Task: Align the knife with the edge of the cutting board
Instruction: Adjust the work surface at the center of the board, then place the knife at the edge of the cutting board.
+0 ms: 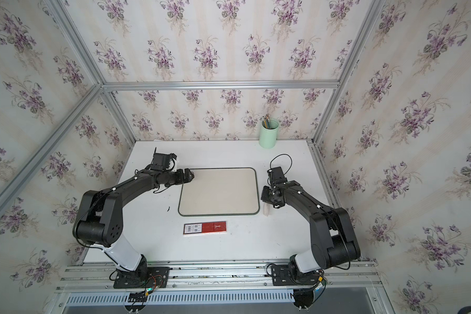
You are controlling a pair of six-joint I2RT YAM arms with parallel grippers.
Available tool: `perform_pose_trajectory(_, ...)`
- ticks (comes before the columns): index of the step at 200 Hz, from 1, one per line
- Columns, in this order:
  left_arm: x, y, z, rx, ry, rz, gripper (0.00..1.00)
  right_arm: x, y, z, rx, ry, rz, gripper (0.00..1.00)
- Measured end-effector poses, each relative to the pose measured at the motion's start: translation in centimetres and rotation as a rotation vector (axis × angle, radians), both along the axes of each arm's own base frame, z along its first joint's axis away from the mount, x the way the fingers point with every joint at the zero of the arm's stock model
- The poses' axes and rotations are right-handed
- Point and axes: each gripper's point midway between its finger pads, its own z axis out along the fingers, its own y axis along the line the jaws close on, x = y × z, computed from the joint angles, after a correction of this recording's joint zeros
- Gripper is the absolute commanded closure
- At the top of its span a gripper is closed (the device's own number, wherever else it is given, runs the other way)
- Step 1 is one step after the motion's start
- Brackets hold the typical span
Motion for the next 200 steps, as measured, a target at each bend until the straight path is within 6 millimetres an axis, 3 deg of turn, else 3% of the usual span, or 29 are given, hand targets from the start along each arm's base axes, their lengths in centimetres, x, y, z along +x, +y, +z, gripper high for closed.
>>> perform_pose_trajectory(52, -6.7, 3.1, 0.2, 0.045, -0.007, 0.102, 0.00, -3.2, 3.2, -0.3, -0.046, 0.019, 0.096, 0.98)
perform_pose_trajectory(87, -9.4, 5.2, 0.6, 0.118, -0.047, 0.169, 0.00, -4.3, 4.9, -0.6, -0.079, 0.015, 0.134, 0.98)
perform_pose_trajectory(119, -10.1, 6.6, -0.3, 0.183, -0.033, 0.216, 0.00, -5.8, 6.8, -1.7, -0.091, 0.050, 0.194, 0.99)
perform_pose_trajectory(154, -10.8, 7.2, -3.2, 0.217, 0.042, 0.229, 0.00, -6.6, 7.4, -2.2, -0.116, 0.070, 0.210, 0.99)
perform_pose_trajectory(200, -10.5, 7.4, -3.2, 0.226, 0.031, 0.243, 0.00, -7.0, 7.8, -2.7, -0.138, 0.082, 0.213, 0.99)
